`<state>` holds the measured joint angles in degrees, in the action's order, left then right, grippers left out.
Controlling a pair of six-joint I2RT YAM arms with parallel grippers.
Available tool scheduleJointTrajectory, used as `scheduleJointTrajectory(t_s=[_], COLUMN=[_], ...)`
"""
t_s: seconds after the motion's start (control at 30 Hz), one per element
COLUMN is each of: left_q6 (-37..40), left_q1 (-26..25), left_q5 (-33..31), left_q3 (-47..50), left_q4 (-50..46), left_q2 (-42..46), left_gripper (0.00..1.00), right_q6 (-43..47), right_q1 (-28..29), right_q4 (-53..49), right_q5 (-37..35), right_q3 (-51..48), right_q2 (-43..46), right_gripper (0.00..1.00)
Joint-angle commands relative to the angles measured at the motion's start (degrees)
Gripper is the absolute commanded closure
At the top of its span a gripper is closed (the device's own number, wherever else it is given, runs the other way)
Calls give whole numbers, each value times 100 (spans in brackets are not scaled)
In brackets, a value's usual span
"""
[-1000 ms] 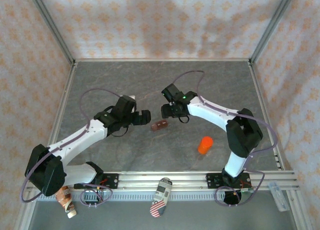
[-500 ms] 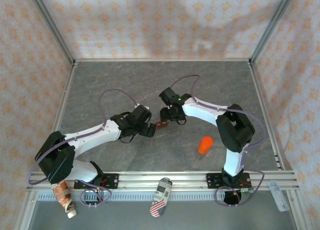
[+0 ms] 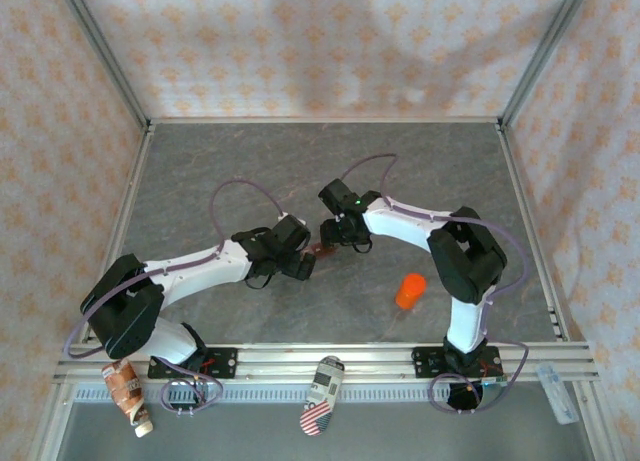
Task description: Sort the pills into containers
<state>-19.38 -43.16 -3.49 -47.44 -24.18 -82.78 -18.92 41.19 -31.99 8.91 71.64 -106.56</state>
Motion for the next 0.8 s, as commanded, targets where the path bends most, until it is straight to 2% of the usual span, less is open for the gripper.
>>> scheduleJointTrajectory(t_s=[0.0, 0.43, 0.77], left_q6=[52, 49, 53], left_q1=[-44, -44, -44], left_q5=[-181, -152, -646], left_q3=[-48, -156, -261], left_q4=[156, 278, 377], left_q2=[-58, -316, -502], left_gripper=[1, 1, 1], right_q6=[-84, -93, -58], right_q1=[-1, 3, 3], right_q4=[44, 79, 78], right_q5=[-20, -17, -35], right_q3=[-115, -203, -264], right_q2=[17, -60, -36], right_gripper=[31, 31, 31])
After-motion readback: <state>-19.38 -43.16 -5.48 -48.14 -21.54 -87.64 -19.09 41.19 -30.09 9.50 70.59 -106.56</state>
